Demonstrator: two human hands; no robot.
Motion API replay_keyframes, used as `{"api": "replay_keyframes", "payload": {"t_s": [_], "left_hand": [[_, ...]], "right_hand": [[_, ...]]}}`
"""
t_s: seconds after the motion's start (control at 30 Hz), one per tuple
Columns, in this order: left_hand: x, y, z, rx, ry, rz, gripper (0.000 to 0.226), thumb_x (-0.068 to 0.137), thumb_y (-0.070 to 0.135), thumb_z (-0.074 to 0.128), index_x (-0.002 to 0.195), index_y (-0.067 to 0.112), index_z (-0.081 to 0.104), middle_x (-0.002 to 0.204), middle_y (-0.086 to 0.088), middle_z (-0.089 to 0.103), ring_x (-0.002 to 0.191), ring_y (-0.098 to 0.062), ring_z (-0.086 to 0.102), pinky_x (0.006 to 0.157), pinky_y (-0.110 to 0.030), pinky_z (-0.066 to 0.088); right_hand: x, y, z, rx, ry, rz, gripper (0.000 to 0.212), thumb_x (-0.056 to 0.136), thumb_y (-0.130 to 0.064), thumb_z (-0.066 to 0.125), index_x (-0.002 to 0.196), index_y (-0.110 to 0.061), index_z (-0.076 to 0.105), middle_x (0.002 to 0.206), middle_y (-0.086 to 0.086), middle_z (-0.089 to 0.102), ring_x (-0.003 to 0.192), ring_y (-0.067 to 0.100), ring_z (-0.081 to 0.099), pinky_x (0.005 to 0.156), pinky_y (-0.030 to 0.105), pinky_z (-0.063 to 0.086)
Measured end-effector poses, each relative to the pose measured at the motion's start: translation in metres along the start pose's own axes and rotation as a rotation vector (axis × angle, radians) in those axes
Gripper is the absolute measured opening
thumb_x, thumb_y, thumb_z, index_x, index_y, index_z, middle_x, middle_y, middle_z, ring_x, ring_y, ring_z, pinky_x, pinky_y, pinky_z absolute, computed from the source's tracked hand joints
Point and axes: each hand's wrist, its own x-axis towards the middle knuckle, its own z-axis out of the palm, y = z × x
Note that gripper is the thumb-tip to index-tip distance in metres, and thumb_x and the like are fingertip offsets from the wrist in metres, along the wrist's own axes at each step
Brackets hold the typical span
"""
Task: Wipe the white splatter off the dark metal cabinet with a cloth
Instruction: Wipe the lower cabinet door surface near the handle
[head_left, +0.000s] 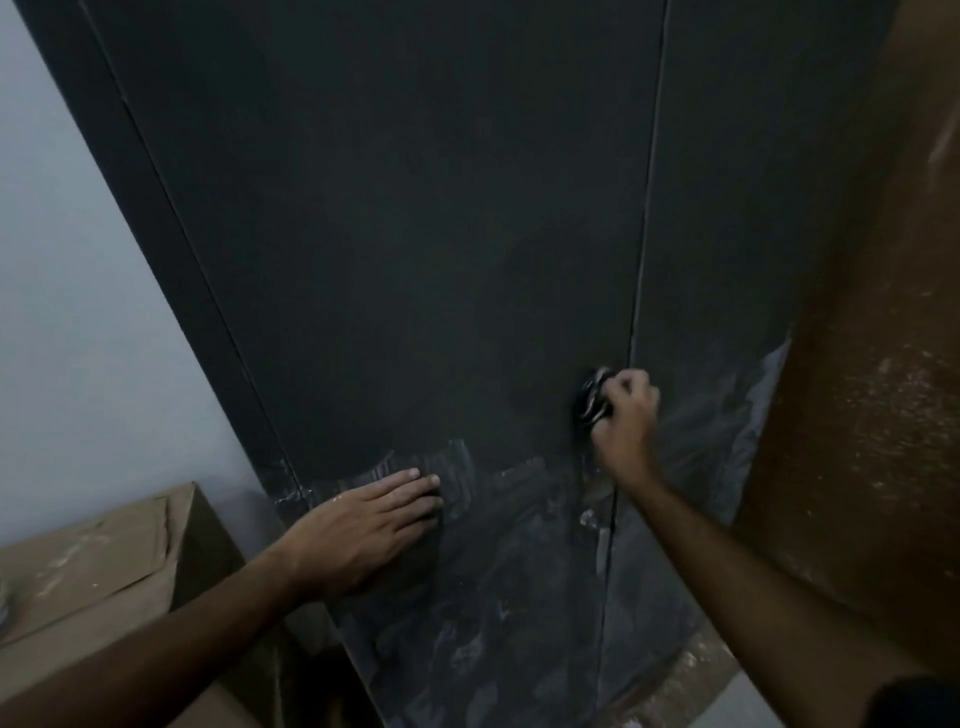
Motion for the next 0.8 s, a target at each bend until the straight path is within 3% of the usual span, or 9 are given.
{"api": "replay_keyframes", "payload": {"t_s": [0.1, 0.17, 0.27, 0.33, 0.4, 0.5, 0.57, 0.63, 0.8], "left_hand": [[-0.001, 0.0, 0.002, -0.007, -0.016, -0.005, 0.052, 0.092, 0.027, 0.038, 0.134, 0.017, 0.068, 0.146, -0.005, 0.061, 0.146, -0.026, 0.046, 0.13, -0.044, 0.009], [-0.002, -0.001, 0.003, -0.008, -0.034, 0.001, 0.051, 0.094, 0.028, 0.039, 0.137, 0.018, 0.066, 0.149, -0.004, 0.059, 0.148, -0.026, 0.041, 0.129, -0.044, 0.004], [-0.001, 0.0, 0.004, 0.012, -0.025, 0.004, 0.051, 0.095, 0.029, 0.039, 0.138, 0.019, 0.065, 0.15, -0.004, 0.058, 0.149, -0.025, 0.04, 0.128, -0.044, 0.0], [-0.001, -0.001, 0.004, 0.023, -0.022, 0.005, 0.051, 0.095, 0.028, 0.039, 0.139, 0.018, 0.064, 0.151, -0.005, 0.057, 0.149, -0.026, 0.039, 0.127, -0.044, 0.001], [-0.001, -0.001, 0.006, 0.022, -0.03, 0.004, 0.05, 0.095, 0.028, 0.041, 0.139, 0.018, 0.063, 0.152, -0.005, 0.056, 0.149, -0.026, 0.039, 0.126, -0.045, 0.002], [-0.002, 0.0, 0.008, 0.0, -0.082, -0.023, 0.049, 0.094, 0.027, 0.056, 0.142, 0.018, 0.06, 0.156, -0.005, 0.051, 0.152, -0.027, 0.036, 0.125, -0.046, 0.006], [-0.004, 0.0, 0.012, -0.009, -0.106, -0.023, 0.05, 0.095, 0.028, 0.051, 0.143, 0.017, 0.058, 0.157, -0.006, 0.05, 0.153, -0.028, 0.034, 0.124, -0.047, 0.008], [-0.005, 0.0, 0.015, 0.005, -0.117, -0.013, 0.052, 0.096, 0.028, 0.042, 0.145, 0.016, 0.056, 0.159, -0.006, 0.048, 0.154, -0.029, 0.033, 0.127, -0.047, 0.01], [-0.003, 0.001, 0.014, -0.034, -0.077, -0.033, 0.05, 0.096, 0.026, 0.05, 0.144, 0.016, 0.055, 0.156, -0.006, 0.051, 0.152, -0.028, 0.037, 0.123, -0.051, 0.025]], "right_hand": [[0.048, -0.012, -0.01, 0.095, 0.204, 0.198, 0.043, 0.061, 0.018, 0.047, 0.094, -0.004, 0.062, 0.114, 0.019, 0.051, 0.099, 0.039, 0.049, 0.081, 0.026, 0.03], [0.044, -0.025, -0.005, 0.135, 0.248, 0.152, 0.046, 0.064, 0.018, 0.05, 0.102, -0.005, 0.063, 0.119, 0.019, 0.051, 0.105, 0.035, 0.048, 0.087, 0.025, 0.032], [0.001, 0.006, 0.012, 0.077, 0.08, 0.073, 0.046, 0.065, 0.016, 0.054, 0.106, -0.004, 0.065, 0.123, 0.019, 0.051, 0.109, 0.038, 0.05, 0.092, 0.033, 0.041], [-0.009, 0.037, 0.009, 0.09, 0.026, 0.156, 0.04, 0.063, 0.007, 0.047, 0.097, -0.003, 0.065, 0.114, 0.018, 0.051, 0.1, 0.043, 0.054, 0.088, 0.039, 0.046], [0.012, 0.044, -0.001, 0.174, 0.08, 0.3, 0.033, 0.068, 0.005, 0.045, 0.095, -0.001, 0.064, 0.11, 0.019, 0.05, 0.098, 0.042, 0.056, 0.087, 0.029, 0.045], [0.064, 0.019, -0.017, 0.348, 0.281, 0.455, 0.034, 0.096, -0.002, 0.057, 0.129, 0.002, 0.059, 0.124, 0.017, 0.05, 0.113, 0.022, 0.053, 0.093, 0.004, 0.034], [0.068, 0.002, -0.013, 0.403, 0.343, 0.434, 0.04, 0.102, -0.013, 0.055, 0.14, 0.0, 0.053, 0.132, 0.017, 0.049, 0.116, 0.014, 0.049, 0.098, 0.012, 0.034], [0.034, 0.0, 0.012, 0.382, 0.314, 0.434, 0.039, 0.101, -0.012, 0.057, 0.138, 0.002, 0.053, 0.132, 0.021, 0.05, 0.117, 0.019, 0.05, 0.1, 0.017, 0.035], [-0.009, 0.03, 0.029, 0.383, 0.134, 0.878, 0.044, 0.097, -0.004, 0.055, 0.139, 0.007, 0.045, 0.138, 0.03, 0.051, 0.126, 0.043, 0.055, 0.103, 0.042, 0.043]]}}
